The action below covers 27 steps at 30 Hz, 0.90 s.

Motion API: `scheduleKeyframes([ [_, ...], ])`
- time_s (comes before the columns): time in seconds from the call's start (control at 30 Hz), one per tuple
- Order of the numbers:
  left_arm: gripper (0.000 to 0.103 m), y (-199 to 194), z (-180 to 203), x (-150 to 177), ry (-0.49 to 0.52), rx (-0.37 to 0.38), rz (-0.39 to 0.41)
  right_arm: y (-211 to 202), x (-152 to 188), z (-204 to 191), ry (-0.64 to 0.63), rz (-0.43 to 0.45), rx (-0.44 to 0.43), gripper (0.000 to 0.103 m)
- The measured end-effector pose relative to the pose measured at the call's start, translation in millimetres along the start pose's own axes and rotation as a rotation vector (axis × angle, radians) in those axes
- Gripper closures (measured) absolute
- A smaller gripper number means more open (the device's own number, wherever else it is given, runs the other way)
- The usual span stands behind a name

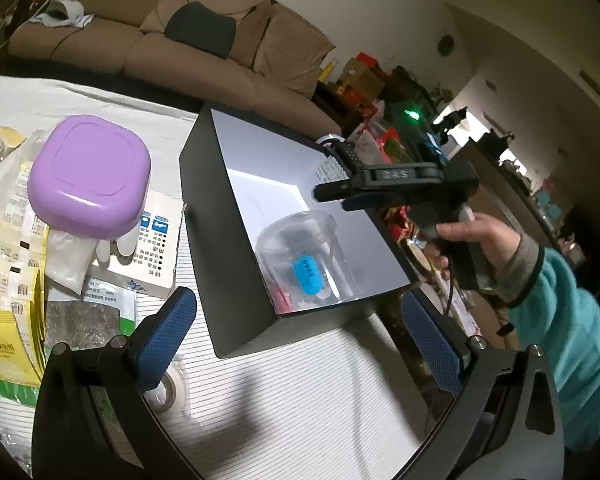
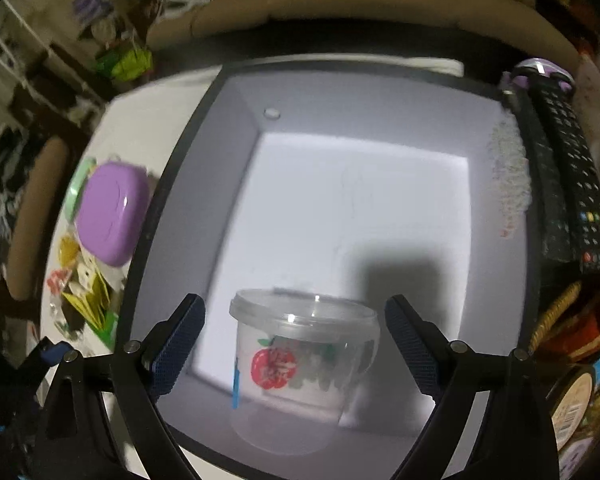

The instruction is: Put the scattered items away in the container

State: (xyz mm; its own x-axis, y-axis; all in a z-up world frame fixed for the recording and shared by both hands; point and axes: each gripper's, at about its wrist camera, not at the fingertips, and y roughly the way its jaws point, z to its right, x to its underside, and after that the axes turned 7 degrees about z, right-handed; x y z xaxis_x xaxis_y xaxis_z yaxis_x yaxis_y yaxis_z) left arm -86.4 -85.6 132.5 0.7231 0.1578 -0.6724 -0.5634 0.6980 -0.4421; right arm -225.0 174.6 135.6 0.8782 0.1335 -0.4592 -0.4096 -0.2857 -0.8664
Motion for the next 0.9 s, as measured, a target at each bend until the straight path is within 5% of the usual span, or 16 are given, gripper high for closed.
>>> scheduleKeyframes([
  [0.1,0.000,1.3,-0.9,0.8,-0.003,0.003,-0.005,-7.3,10.6,19.5,-0.022,0.022,0.064,0.009],
  [0.27,0.000,7.9,2.7,2.4,0.001,0.001,-0.016,-10.6,11.0,31.7,0.077,0.022,-0.033,0.008],
  [0.53,0.000,12.9,10.2,6.1,0.028,0.004,-0.027,61.9,9.8,-0.5,-0.087,-0.279,0.280,0.000],
  [0.77,0.000,7.4,9.2,4.1,0.017,0.010,-0.020,72.4,-13.4,0.5,-0.029,-0.295,0.297,0.000],
  [0.9,0.000,1.7,7.5,1.0,0.005,0.022,-0.001,54.9,-12.6,-10.3,-0.061,-0.191,0.261,0.001],
])
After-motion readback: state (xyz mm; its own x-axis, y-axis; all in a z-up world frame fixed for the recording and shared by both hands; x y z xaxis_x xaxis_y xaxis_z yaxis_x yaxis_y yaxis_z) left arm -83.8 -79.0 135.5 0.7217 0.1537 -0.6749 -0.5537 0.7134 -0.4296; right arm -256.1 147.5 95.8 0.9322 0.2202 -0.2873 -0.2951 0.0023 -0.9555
